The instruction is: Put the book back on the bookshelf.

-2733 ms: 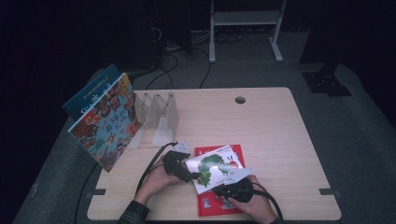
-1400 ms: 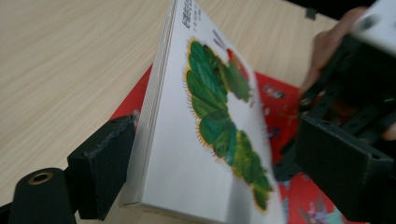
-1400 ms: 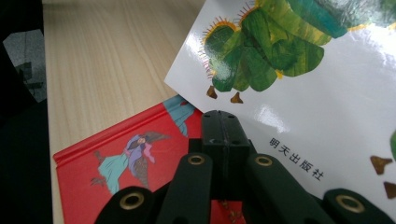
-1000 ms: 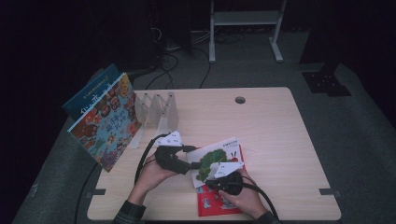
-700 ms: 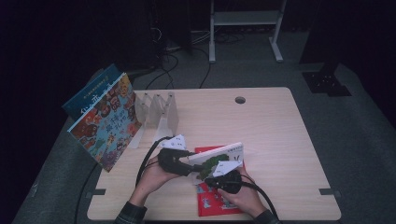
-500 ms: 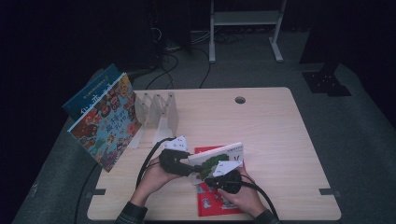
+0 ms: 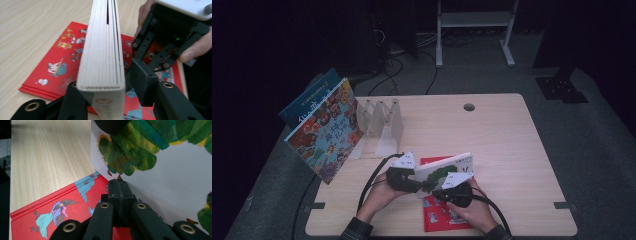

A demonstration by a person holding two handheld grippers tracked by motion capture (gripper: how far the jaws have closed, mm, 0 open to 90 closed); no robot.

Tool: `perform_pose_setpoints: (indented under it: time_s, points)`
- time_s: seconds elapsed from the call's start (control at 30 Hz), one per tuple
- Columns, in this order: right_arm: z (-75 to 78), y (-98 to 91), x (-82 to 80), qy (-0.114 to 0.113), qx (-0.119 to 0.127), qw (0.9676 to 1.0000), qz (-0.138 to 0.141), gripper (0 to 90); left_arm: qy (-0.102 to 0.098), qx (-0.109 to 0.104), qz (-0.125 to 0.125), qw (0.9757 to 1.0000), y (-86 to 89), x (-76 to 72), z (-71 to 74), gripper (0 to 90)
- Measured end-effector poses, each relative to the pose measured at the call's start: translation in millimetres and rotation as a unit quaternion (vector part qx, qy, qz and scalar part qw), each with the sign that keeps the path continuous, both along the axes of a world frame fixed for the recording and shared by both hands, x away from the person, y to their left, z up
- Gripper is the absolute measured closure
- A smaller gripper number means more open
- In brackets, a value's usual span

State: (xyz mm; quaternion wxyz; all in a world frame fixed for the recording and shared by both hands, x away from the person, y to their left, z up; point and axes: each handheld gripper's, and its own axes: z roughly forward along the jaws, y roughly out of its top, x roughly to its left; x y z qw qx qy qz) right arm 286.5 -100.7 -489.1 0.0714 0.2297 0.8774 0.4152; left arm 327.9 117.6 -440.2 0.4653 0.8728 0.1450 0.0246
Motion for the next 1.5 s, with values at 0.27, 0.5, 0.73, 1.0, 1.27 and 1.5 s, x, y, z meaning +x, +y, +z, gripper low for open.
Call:
perform_pose_setpoints:
  time_s: [0.27,0.5,0.73,1.0,1.27,1.5]
  points:
    - [-0.4,-0.3,-0.7,-0.002,0.002,1.0000,0.000,89.1,0.003,-0.015,-0.006,0.9999,-1.0,1.5,-7.2,71.2]
    - [1.1,-4.6,-1.3,-0.010,0.006,0.9999,-0.002,82.1,-0.008,-0.021,-0.007,0.9997,-3.6,-1.5,-6.7,74.9]
    - [7.5,-24.3,1.1,-0.027,0.015,0.9992,-0.025,72.8,-0.009,-0.033,0.010,0.9994,0.7,-0.5,-0.5,75.2]
    - [15.2,-66.1,7.9,-0.040,0.031,0.9946,-0.091,57.9,-0.004,-0.051,0.028,0.9983,10.9,0.8,8.0,75.3]
    - [14.1,-124.9,23.7,-0.057,0.038,0.9781,-0.197,42.7,0.000,-0.067,0.042,0.9969,23.3,1.4,16.5,75.3]
    - [5.3,-160.3,36.4,-0.036,0.019,0.9626,-0.268,35.0,0.000,-0.085,0.053,0.9950,35.9,0.7,24.7,75.2]
